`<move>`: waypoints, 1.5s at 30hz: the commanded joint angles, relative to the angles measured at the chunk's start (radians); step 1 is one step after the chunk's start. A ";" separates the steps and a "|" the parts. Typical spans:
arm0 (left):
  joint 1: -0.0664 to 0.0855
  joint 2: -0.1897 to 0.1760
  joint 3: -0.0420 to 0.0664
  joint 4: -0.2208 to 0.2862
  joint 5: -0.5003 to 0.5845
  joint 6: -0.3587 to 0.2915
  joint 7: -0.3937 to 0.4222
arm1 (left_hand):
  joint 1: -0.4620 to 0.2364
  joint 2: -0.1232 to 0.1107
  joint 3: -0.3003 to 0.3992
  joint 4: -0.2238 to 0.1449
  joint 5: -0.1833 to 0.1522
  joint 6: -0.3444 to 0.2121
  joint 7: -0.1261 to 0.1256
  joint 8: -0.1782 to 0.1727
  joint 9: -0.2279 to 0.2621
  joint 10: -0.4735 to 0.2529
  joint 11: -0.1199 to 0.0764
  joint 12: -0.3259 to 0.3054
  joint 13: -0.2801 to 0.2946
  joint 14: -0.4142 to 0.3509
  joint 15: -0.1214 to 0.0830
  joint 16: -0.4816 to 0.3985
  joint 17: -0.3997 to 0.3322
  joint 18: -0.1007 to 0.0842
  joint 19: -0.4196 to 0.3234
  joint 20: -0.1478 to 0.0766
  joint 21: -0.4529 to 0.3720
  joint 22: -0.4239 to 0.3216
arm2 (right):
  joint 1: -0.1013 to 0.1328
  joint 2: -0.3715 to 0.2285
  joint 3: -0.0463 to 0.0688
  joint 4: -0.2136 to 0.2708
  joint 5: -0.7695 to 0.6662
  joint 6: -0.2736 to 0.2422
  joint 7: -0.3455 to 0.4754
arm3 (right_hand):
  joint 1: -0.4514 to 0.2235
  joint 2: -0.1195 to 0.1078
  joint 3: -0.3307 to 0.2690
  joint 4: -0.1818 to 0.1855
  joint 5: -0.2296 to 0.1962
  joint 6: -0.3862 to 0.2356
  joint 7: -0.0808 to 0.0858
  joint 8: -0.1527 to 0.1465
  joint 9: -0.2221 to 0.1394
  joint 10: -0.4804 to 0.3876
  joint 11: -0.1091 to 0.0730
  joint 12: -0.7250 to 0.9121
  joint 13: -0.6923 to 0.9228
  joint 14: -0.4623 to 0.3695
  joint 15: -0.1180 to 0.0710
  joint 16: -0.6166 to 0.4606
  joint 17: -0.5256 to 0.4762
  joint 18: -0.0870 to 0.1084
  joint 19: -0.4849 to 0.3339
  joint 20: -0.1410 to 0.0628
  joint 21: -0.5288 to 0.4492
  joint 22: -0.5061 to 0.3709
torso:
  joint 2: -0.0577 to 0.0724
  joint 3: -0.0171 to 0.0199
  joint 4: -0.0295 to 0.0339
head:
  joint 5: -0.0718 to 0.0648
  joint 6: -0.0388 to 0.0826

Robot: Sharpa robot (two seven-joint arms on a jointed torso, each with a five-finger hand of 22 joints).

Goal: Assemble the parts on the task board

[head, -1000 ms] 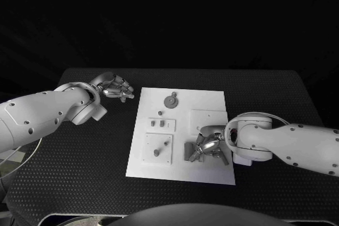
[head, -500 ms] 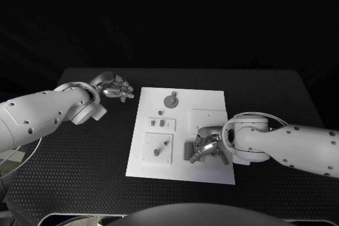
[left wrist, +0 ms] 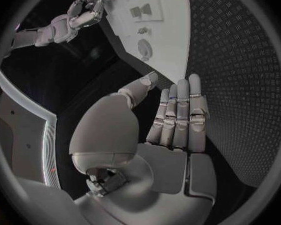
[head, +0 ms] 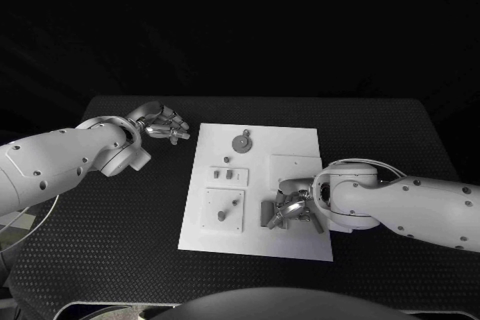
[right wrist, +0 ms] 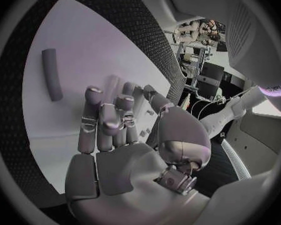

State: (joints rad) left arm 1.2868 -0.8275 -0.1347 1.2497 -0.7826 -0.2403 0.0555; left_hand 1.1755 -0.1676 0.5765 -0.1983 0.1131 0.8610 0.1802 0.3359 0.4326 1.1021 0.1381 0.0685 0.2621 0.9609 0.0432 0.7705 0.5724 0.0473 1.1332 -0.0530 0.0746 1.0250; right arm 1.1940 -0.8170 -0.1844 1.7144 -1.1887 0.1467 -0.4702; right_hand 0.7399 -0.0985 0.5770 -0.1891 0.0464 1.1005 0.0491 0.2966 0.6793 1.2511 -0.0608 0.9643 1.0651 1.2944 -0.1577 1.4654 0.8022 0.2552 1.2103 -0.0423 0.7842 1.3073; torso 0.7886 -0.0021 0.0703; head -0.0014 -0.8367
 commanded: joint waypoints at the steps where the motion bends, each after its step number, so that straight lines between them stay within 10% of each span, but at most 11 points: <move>1: 0.001 0.000 0.000 0.002 0.005 0.013 0.003 | 0.005 0.003 0.000 0.008 0.005 -0.007 -0.002 0.007 -0.001 -0.002 0.007 0.000 -0.002 0.007 0.002 -0.007 0.002 0.014 0.009 -0.001 -0.004 0.001 | -0.005 -0.001 -0.004 -0.007 -0.014 0.017 -0.014 | -0.012 0.001 -0.001 0.006 0.002 0.006 0.001 -0.006 -0.003 0.005 -0.001 0.002 0.000 -0.004 -0.006 0.004 0.001 0.007 0.001 0.002 0.003 0.019 | 0.000 0.0000 -0.0004 | 0.000 0.000; 18: 0.001 0.001 0.000 0.000 0.005 0.016 0.000 | 0.006 0.004 0.000 0.008 0.005 -0.007 -0.002 0.007 -0.001 -0.002 0.007 0.000 -0.002 0.007 0.002 -0.008 0.003 0.014 0.009 -0.001 -0.004 0.001 | -0.004 -0.049 -0.002 0.023 0.029 0.016 0.000 | -0.027 -0.048 0.000 -0.008 0.002 0.004 0.001 -0.014 -0.003 0.004 -0.001 0.001 0.000 -0.007 -0.007 0.006 0.001 0.007 -0.002 -0.004 0.005 0.018 | -0.001 0.0003 -0.0005 | -0.005 0.005; 32: 0.001 0.003 0.000 -0.002 0.005 0.015 0.002 | 0.003 0.003 -0.001 0.010 0.005 -0.007 -0.002 0.007 -0.001 -0.002 0.007 0.000 -0.002 0.007 0.002 -0.008 0.004 0.014 0.009 -0.001 -0.003 0.001 | 0.052 -0.143 0.040 0.006 0.046 -0.014 -0.010 | -0.016 -0.062 0.015 -0.008 0.002 -0.028 0.013 -0.033 -0.005 0.017 0.010 0.031 0.018 -0.003 0.002 0.013 0.002 0.007 0.005 -0.008 0.007 0.018 | 0.000 0.0004 -0.0010 | -0.015 0.012; 41: 0.001 0.006 0.000 -0.004 0.005 0.015 -0.001 | 0.001 0.004 -0.002 0.012 0.004 -0.007 -0.002 0.007 -0.001 -0.002 0.007 0.000 -0.002 0.007 0.002 -0.009 0.005 0.014 0.009 -0.001 -0.003 0.002 | 0.064 -0.172 0.039 -0.001 -0.057 0.104 -0.055 | -0.030 -0.042 0.017 0.007 0.002 -0.020 0.012 -0.029 -0.001 0.014 0.010 0.039 0.022 -0.004 0.003 0.015 0.002 0.007 0.005 -0.007 0.007 0.018 | 0.000 0.0015 -0.0017 | -0.021 0.011; 45: 0.001 0.005 0.000 -0.004 0.005 0.014 -0.003 | -0.003 0.005 -0.003 0.016 0.005 -0.007 -0.002 0.008 -0.002 -0.001 0.007 0.001 -0.003 0.008 0.002 -0.010 0.006 0.014 0.009 -0.001 -0.003 0.002 | 0.064 -0.191 0.033 0.011 -0.095 0.157 -0.064 | -0.063 0.005 0.008 0.027 0.002 -0.023 0.013 -0.031 0.000 0.009 0.011 0.037 0.021 -0.007 0.004 0.013 0.000 0.007 -0.002 -0.004 0.004 0.018 | 0.000 0.0011 -0.0018 | -0.023 0.010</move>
State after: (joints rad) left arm 1.2868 -0.8236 -0.1352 1.2444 -0.7826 -0.2350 0.0510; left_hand 1.1756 -0.1676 0.5748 -0.1881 0.1131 0.8610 0.1801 0.3397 0.4318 1.1021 0.1381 0.0685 0.2604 0.9609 0.0432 0.7667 0.5775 0.0473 1.1331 -0.0529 0.0745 1.0257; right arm 1.2590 -1.0039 -0.1497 1.7192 -1.2201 0.2189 -0.5121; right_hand 0.6761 -0.1013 0.5879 -0.1640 0.0465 1.0865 0.0537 0.2672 0.6780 1.2616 -0.0500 0.9982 1.0862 1.2873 -0.1567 1.4773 0.8030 0.2481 1.2152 -0.0444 0.7880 1.3073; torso 0.7888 -0.0006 0.0683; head -0.0229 -0.8260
